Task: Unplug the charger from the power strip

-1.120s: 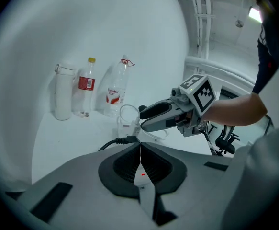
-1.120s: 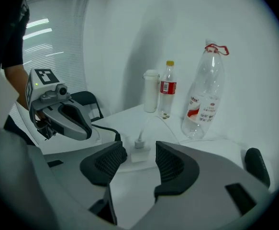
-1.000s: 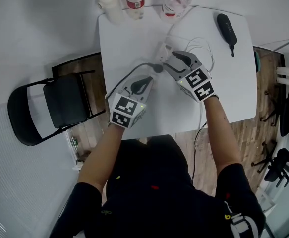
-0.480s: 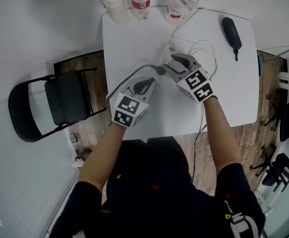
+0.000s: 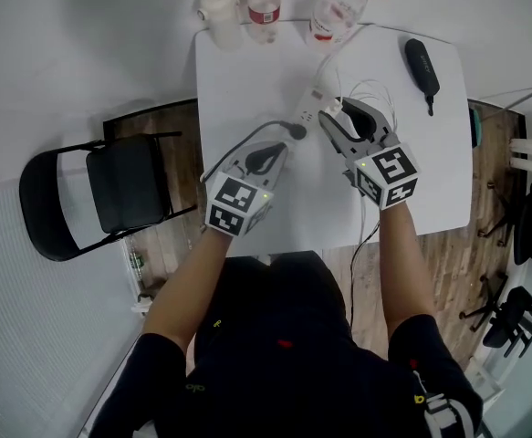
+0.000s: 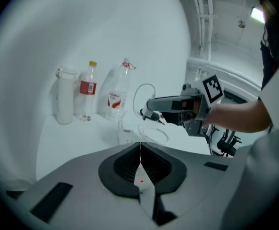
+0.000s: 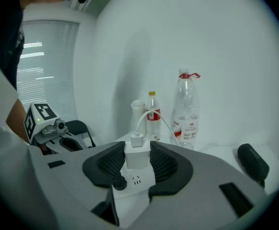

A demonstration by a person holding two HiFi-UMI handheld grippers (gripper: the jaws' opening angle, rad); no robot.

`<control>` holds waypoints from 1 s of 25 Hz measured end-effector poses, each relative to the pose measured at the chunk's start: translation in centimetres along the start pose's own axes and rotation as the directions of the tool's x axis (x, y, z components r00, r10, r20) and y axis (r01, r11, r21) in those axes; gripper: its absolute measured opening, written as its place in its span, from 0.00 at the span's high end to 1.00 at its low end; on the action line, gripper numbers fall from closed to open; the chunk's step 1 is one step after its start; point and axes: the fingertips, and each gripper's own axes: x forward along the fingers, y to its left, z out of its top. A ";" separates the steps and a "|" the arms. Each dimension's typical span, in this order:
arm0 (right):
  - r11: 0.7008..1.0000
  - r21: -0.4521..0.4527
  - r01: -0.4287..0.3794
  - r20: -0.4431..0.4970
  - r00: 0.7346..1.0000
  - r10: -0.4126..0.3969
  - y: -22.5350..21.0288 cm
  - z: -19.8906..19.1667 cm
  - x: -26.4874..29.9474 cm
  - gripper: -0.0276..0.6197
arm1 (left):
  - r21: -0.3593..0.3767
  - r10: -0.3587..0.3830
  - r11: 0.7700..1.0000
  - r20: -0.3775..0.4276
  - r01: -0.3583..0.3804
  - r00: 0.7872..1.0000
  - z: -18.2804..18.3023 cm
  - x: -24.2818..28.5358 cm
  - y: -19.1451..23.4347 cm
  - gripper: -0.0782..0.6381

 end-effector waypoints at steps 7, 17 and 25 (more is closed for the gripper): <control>0.984 0.121 0.134 0.179 0.972 -0.154 1.3 5.2 -7.6 0.69 | 0.085 0.019 0.996 0.223 -0.039 0.975 8.5 -8.8 -0.9 0.86; 0.955 0.182 0.234 0.413 0.863 -0.290 5.3 14.6 -17.9 0.69 | 0.170 0.000 0.984 0.343 -0.062 0.939 14.5 -20.1 -2.8 0.86; 0.922 0.140 0.360 0.476 0.792 -0.381 10.0 18.5 -23.3 0.69 | 0.207 -0.041 0.977 0.434 -0.056 0.900 18.1 -26.2 -3.7 0.86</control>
